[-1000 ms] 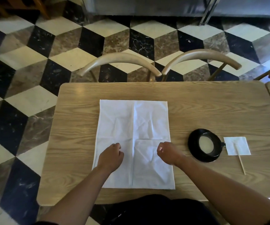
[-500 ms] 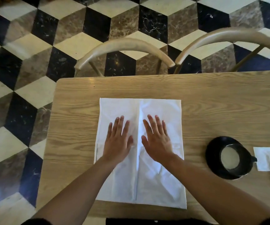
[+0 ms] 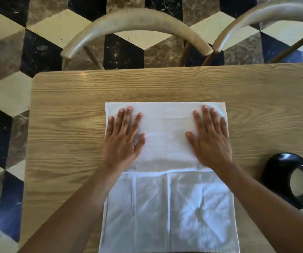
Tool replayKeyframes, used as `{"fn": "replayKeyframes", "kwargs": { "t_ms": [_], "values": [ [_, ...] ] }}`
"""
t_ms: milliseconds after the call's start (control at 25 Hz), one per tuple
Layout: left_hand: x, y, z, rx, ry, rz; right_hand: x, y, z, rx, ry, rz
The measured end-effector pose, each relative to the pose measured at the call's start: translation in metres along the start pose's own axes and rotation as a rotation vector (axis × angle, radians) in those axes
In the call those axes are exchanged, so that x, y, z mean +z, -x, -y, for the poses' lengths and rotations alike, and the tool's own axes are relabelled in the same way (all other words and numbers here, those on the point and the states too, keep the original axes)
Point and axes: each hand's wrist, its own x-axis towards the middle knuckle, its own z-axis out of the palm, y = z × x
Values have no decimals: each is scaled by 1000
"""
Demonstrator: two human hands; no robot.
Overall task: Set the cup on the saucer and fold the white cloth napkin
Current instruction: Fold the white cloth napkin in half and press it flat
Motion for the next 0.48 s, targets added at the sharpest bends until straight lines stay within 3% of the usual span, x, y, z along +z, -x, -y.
{"fn": "replayKeyframes", "kwargs": {
  "t_ms": [320,480],
  "values": [
    [-2,0,3,-3,24,37,-6,-8,-15,-12,-4,20],
    [-13,9,1,2,88,-45,-15,-1,14,17,-64,-9]
  ]
}}
